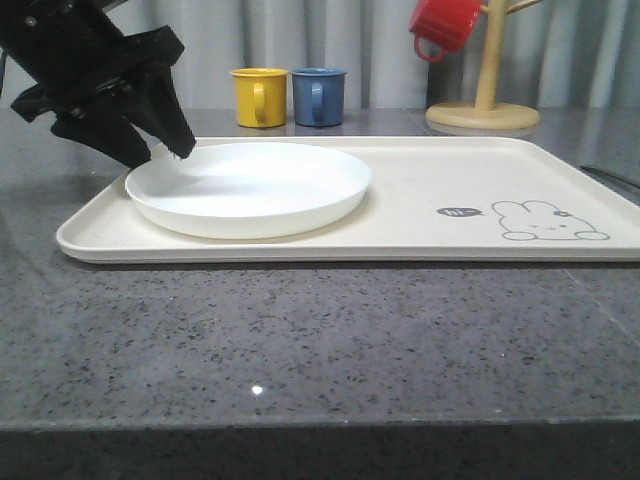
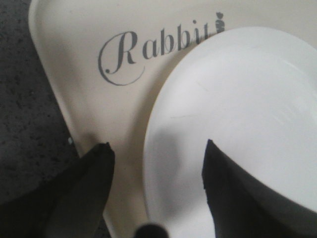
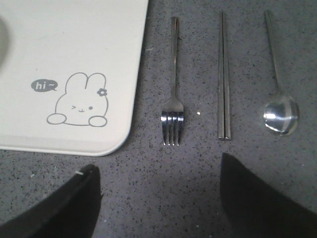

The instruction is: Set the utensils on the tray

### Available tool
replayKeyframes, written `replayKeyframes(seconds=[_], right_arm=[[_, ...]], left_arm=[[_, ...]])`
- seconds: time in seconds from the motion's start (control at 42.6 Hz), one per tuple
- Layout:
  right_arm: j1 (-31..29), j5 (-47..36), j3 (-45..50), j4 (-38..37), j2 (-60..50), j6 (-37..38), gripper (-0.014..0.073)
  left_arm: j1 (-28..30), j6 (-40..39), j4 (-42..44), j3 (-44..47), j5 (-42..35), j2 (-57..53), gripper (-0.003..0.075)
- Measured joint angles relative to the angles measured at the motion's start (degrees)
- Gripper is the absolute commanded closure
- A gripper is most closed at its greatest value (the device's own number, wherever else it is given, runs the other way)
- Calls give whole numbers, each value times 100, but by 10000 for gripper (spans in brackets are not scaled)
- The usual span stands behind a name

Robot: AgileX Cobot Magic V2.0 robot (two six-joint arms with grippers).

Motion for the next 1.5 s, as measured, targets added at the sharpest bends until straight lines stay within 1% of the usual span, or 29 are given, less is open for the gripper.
replayKeyframes(seconds=[0.117,0.235,0.376,0.493,0.587,0.634,0.775,0.963,1.151,1.292,1.409,1.503], right_arm=[[0,0,0,0,0,0,58],[0,0,0,0,0,0,58],[0,0,0,0,0,0,58],[0,0,0,0,0,0,58],[0,0,0,0,0,0,58],[0,0,0,0,0,0,58],[0,0,0,0,0,0,58],[0,0,0,0,0,0,58],[0,-209,0,0,0,0,58],[0,-263,-65,-26,82,0,58],[0,39,-364,-173,489,0,58],[-33,389,-787,-294,1031,0,58]], left_arm=[[-53,0,123,0,9,-285,291],[-361,0,500,0,51,-766,291],[-1106,-140,1161,0,287,-1381,291],[-1902,-828,2165,95,382,-2001,291],[-2389,-1363,2856,337,396,-2518,291],[-2677,-1559,3084,516,396,-2809,291],[-3145,-1761,3267,1109,338,-3644,291],[-3258,-1797,3257,1958,338,-4778,291],[-3258,-1919,3249,2445,281,-5580,291],[-3258,-1941,3249,2497,258,-5786,291],[-3258,-1946,3249,2497,244,-5797,291],[-3258,-1946,3249,2497,241,-5797,291]])
